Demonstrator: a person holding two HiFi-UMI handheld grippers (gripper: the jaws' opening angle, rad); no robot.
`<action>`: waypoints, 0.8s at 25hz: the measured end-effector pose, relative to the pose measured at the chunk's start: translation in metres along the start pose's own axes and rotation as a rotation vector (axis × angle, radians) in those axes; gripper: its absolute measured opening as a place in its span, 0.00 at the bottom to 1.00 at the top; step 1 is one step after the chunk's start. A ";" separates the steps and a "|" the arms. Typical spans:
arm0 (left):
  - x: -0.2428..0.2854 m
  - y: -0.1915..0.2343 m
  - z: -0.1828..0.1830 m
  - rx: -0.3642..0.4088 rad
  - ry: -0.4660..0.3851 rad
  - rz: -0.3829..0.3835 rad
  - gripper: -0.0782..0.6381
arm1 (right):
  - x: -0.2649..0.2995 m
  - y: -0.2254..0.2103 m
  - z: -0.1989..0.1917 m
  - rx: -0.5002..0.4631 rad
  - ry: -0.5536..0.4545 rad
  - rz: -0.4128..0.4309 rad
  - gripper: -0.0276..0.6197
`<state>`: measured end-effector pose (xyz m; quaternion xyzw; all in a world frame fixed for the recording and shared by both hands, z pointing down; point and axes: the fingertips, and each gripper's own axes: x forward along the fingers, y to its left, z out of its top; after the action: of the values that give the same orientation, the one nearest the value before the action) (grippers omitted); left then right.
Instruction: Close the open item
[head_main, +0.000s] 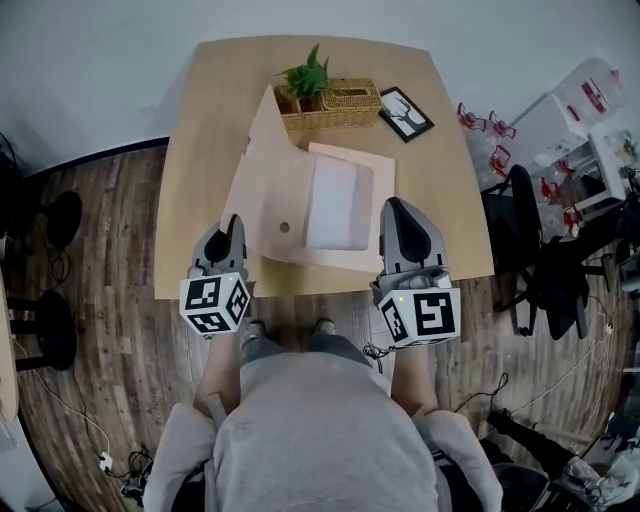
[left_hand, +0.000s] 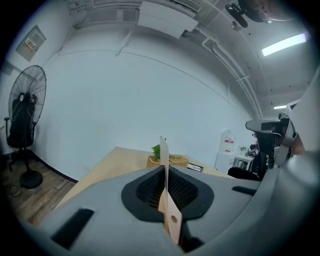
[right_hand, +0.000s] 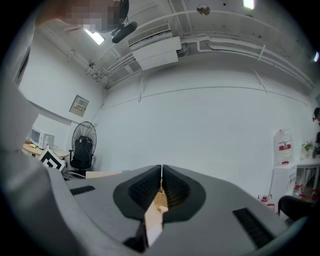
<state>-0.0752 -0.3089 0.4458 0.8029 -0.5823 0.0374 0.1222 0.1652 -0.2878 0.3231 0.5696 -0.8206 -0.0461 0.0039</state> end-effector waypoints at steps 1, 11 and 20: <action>0.002 -0.005 0.003 0.032 0.000 0.000 0.12 | -0.002 -0.006 -0.001 -0.002 0.000 0.001 0.06; 0.021 -0.094 0.007 0.445 0.098 -0.057 0.12 | -0.014 -0.061 -0.005 -0.003 -0.006 0.002 0.06; 0.035 -0.175 -0.037 0.444 0.216 -0.245 0.12 | -0.025 -0.094 -0.018 0.013 0.013 0.000 0.06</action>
<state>0.1041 -0.2815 0.4623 0.8659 -0.4419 0.2342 0.0083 0.2624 -0.2985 0.3350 0.5700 -0.8208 -0.0371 0.0058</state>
